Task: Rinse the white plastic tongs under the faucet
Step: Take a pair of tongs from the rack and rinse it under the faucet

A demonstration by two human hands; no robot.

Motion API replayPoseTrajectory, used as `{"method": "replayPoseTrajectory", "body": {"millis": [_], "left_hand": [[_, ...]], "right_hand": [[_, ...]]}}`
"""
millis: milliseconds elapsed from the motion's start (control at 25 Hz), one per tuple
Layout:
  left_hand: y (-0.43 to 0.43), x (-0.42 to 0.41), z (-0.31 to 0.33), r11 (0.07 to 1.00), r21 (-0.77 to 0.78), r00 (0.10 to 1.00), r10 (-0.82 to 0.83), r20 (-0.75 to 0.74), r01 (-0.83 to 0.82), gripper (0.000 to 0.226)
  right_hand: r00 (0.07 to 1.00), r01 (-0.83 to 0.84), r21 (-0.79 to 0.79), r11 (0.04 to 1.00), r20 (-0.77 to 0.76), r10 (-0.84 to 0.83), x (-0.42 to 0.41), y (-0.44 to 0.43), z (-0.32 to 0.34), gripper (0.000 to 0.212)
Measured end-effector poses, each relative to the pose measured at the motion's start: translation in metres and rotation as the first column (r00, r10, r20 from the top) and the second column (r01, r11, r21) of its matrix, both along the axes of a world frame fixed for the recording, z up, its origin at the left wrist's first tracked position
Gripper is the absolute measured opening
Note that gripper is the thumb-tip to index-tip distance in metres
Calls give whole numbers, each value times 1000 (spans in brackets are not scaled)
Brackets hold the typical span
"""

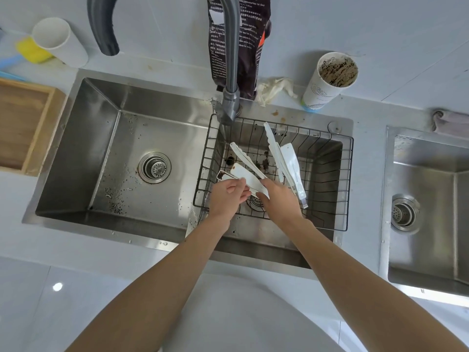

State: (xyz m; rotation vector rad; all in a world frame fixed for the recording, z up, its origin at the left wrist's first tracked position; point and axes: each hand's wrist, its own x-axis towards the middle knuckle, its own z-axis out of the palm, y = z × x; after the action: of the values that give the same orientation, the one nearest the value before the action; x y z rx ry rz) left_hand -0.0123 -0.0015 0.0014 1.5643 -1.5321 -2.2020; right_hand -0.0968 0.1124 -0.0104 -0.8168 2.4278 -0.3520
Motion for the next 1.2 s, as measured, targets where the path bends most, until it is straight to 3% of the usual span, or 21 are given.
{"method": "replayPoseTrajectory", "body": {"millis": [400,560,800,960,1200], "left_hand": [[-1,1,9,999,-33,994,-45,-99,42,8],[-2,8,13,999,-39,990,-9,-141,3,21],[-13,25,3,981,-107,986,153,-62,-159,25],[-19,33,-2,984,-117,991,135,-2,-134,34],[-16,46,17,996,-2,987,85,-140,-86,33]], "right_hand": [[998,26,-36,999,-57,-28,3,6,17,25],[996,54,-64,996,-74,-59,6,9,27,26],[990,118,-196,973,-49,-130,13,10,45,21],[988,147,-307,940,0,-155,20,8,58,14],[986,167,-449,878,70,-151,32,-2,87,13]]}}
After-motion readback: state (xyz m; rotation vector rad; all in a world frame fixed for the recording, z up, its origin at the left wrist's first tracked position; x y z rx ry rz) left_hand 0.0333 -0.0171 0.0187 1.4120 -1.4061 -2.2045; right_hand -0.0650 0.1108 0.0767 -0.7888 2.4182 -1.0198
